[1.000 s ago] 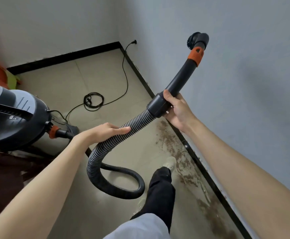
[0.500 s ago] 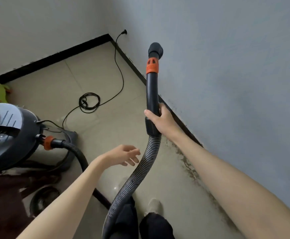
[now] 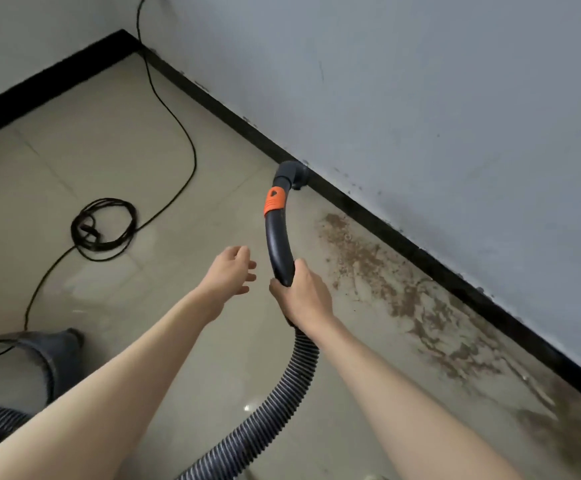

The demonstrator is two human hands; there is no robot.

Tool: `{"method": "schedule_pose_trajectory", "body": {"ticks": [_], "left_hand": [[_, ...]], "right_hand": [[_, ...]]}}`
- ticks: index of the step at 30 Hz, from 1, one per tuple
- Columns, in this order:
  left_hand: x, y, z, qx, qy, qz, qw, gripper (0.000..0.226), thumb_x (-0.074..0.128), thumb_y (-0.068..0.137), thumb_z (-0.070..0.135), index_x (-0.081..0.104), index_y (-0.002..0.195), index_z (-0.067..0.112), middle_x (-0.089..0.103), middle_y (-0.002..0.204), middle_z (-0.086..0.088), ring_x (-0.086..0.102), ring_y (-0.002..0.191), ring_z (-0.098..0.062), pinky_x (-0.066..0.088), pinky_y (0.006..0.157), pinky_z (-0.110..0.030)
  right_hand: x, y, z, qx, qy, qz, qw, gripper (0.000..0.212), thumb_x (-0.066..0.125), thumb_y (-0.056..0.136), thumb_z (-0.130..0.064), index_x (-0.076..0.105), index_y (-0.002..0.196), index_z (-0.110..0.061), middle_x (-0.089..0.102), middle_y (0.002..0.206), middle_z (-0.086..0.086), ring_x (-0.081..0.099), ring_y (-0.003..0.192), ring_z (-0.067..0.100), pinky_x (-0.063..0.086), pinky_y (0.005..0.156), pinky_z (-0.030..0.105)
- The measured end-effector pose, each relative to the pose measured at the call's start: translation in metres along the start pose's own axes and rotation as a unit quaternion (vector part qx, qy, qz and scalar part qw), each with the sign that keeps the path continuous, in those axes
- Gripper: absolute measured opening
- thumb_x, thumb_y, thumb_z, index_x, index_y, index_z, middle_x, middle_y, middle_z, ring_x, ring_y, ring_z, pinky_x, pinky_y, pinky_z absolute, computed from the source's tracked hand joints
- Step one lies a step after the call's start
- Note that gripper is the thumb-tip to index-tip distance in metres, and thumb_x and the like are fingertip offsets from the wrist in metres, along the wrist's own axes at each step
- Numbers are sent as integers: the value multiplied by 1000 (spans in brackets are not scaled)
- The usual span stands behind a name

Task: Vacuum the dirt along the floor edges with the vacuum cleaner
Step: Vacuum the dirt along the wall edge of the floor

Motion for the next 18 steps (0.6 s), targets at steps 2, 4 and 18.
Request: {"method": "schedule_pose_trajectory", "body": {"ticks": [2,4,18], "left_hand": [[24,48,-11,9,12,-12,1000,42,31,101,38,41,135,16,55,114,-4,59,99,-21,49,88,-38],[52,95,-24,5,-1,-21,1000,43,30,101,43,40,133,16,54,116,-5,59,97,-21,50,88,-39],[146,284,-137,-65,-83,-24,994,40,38,100,29,38,129,1,46,73,-10,48,59,-24,45,57,-33]], "right_hand": [[16,33,26,1,-33,24,999,28,56,91,-34,47,107,-13,61,95,5,62,87,30,41,66,33],[28,66,50,-11,-69,53,996,30,55,91,-34,48,110,-12,63,100,6,62,89,30,40,66,32],[151,180,146,-60,-127,61,988,30,52,94,-24,48,119,-7,62,115,13,62,102,34,33,69,33]]}}
Point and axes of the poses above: each hand's wrist, its own y-axis towards the middle knuckle, its own x-axis out of the palm, z = x × y, the point moved 10 cm from there along y, towards the middle knuckle
